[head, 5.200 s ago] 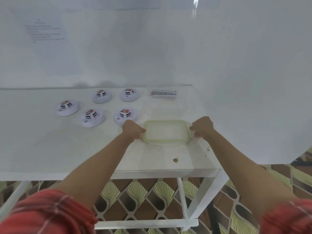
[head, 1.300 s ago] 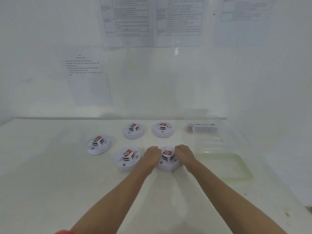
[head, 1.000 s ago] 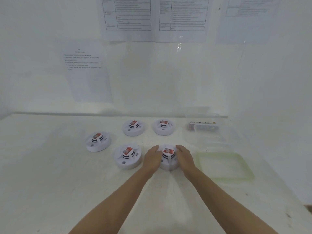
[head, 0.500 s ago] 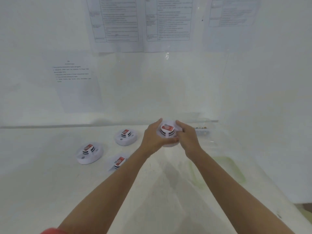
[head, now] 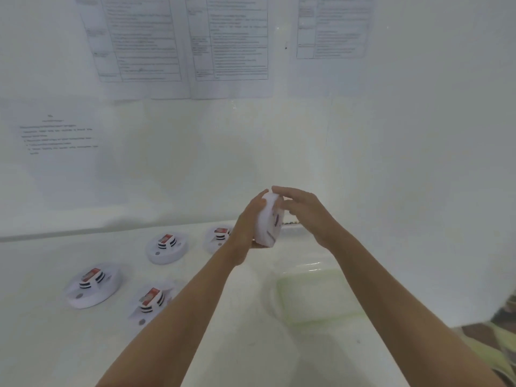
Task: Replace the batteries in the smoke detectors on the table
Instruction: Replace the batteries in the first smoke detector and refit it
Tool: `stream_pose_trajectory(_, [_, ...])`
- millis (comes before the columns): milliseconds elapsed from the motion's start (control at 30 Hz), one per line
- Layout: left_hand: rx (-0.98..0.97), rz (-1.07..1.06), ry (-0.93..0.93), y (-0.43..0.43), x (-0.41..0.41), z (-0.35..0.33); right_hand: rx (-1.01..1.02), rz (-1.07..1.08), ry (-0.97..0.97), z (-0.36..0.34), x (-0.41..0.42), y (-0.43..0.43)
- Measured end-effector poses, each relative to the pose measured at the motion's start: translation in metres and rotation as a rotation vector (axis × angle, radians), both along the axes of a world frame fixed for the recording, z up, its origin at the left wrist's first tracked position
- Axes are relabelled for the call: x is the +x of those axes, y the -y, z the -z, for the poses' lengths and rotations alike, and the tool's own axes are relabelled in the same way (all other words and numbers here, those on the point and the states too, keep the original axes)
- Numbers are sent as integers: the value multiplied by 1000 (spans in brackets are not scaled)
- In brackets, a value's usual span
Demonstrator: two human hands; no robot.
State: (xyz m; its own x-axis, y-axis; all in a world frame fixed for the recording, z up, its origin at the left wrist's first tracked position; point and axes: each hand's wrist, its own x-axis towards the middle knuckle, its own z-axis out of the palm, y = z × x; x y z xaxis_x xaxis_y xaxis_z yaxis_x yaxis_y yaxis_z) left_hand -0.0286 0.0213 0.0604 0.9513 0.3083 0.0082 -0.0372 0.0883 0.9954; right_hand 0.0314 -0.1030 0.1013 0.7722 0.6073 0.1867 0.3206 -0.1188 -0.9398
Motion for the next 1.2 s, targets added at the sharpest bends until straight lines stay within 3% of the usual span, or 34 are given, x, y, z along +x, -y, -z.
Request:
stream_pose_trajectory(200, [-409,9,-11,16,31,13,-29,-81,121,26,34,15])
stream_pose_trajectory(367, [-552,-18,47,31,47,21,-119,-130,257,37,56,22])
stream_pose_trajectory(567, [-459,-58,99,30,45,28,-192,-110,366,40,69,20])
stream_pose_trajectory(667, [-325,-85,111,30,46,26,-195,-73,409,41,70,15])
stream_pose_trajectory(833, [-199,-189,33,35,46,24,-253,-83,462,40,71,14])
stream_pose_trajectory(1200, [-144,-345,-40,32,40,18,-301,-121,429,33,59,7])
